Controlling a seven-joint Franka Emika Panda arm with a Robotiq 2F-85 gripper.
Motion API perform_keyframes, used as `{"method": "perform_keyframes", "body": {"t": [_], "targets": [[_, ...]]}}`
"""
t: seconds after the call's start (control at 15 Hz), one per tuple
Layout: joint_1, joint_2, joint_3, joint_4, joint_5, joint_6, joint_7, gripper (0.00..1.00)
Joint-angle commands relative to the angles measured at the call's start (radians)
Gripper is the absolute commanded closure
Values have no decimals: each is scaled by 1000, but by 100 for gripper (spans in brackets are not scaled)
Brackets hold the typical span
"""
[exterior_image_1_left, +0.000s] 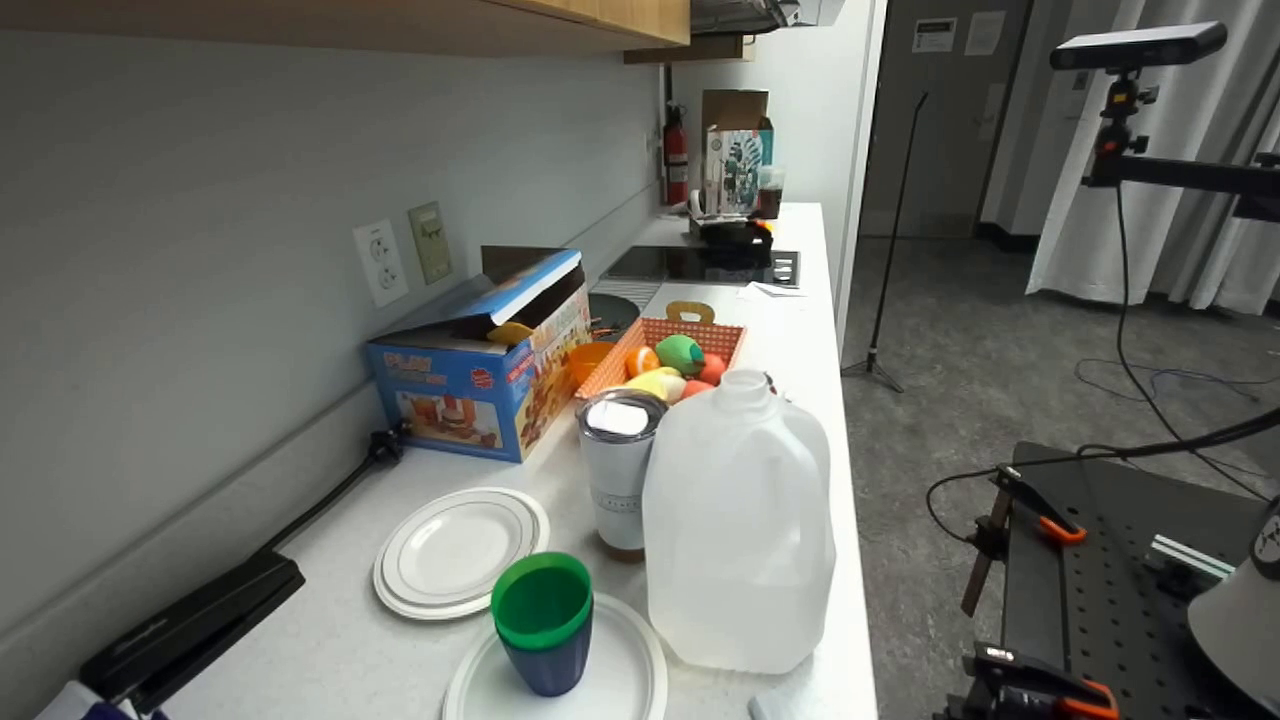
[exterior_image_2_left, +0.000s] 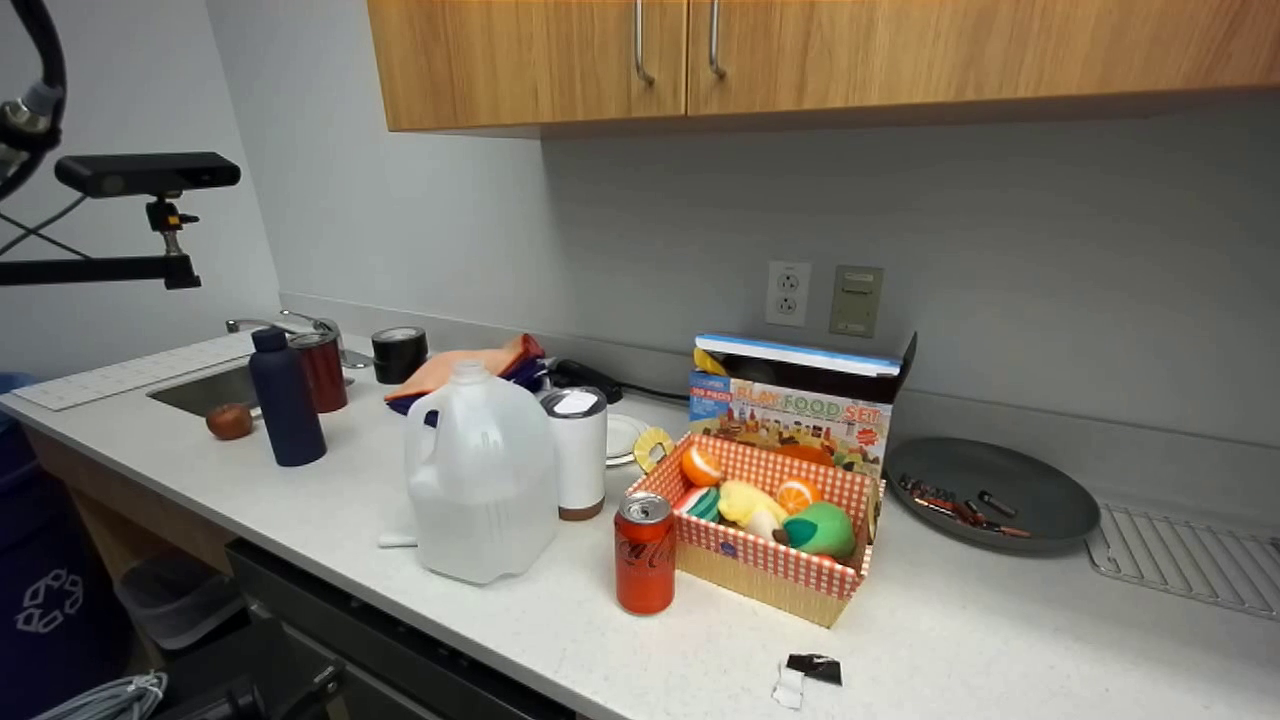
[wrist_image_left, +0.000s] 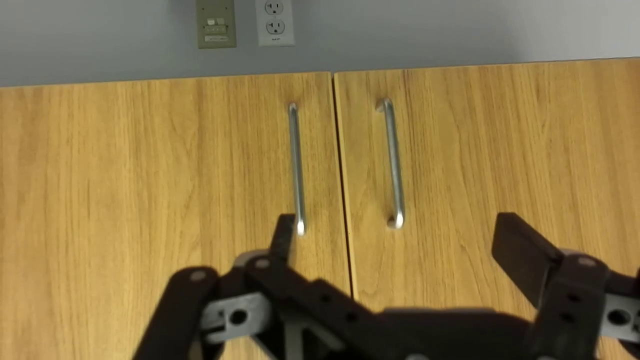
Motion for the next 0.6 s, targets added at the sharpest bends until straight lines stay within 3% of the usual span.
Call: {"method": "perform_keyframes", "body": {"t": [0.0,0.53], "targets": [[4,-53,-8,-35,-33,-11,21,0],[20,-37,-16,-35,-31,4,25,0]]}}
